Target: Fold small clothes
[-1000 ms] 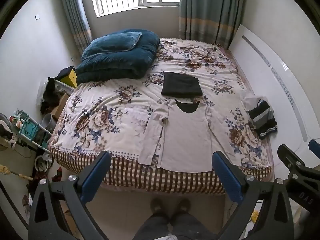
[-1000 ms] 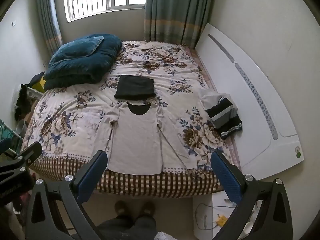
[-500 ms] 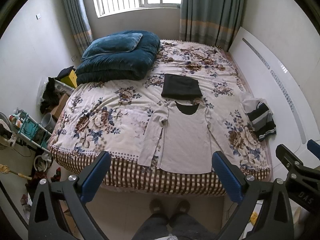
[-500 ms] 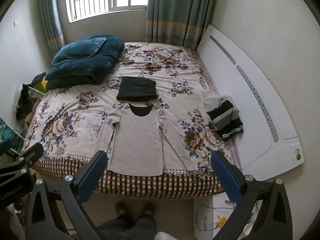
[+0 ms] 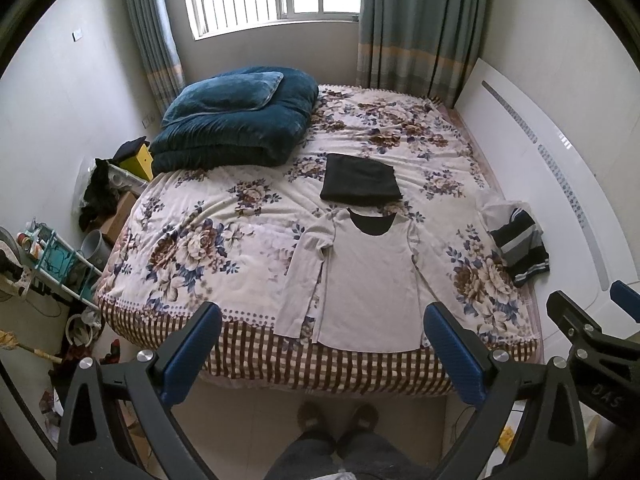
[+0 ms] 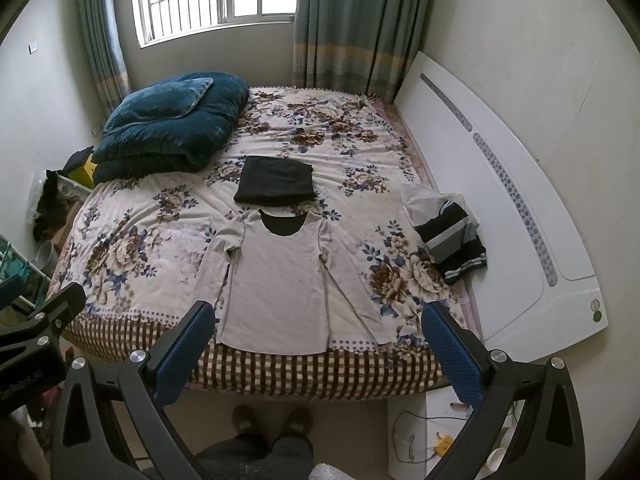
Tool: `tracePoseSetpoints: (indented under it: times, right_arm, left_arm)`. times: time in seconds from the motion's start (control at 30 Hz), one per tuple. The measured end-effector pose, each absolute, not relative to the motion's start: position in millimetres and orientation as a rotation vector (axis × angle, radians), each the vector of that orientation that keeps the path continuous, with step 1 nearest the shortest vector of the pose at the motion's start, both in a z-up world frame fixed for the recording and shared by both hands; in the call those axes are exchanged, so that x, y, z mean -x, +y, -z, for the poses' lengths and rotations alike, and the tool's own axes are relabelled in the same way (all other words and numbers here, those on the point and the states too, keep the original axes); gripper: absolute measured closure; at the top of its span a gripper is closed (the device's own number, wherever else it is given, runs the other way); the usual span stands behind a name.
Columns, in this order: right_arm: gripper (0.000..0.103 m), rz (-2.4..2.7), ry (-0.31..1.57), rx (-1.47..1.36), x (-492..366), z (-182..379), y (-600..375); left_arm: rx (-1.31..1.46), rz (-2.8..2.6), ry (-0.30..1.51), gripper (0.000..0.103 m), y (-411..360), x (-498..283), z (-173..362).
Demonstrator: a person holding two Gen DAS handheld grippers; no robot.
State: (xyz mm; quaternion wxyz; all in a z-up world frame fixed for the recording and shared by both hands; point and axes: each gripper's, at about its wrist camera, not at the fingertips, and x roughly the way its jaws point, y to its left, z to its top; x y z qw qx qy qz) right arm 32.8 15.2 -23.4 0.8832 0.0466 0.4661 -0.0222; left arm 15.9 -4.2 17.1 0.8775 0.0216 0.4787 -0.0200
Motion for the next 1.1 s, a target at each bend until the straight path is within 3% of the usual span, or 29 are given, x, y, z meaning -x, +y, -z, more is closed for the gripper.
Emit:
tracePoseSetpoints:
  times: [1.1]
  right_arm:
    - [0.000, 0.039, 0.960, -0.105, -39, 5, 15]
  left_arm:
    - [-0.040, 0.042, 0.979, 0.000, -8, -19, -28]
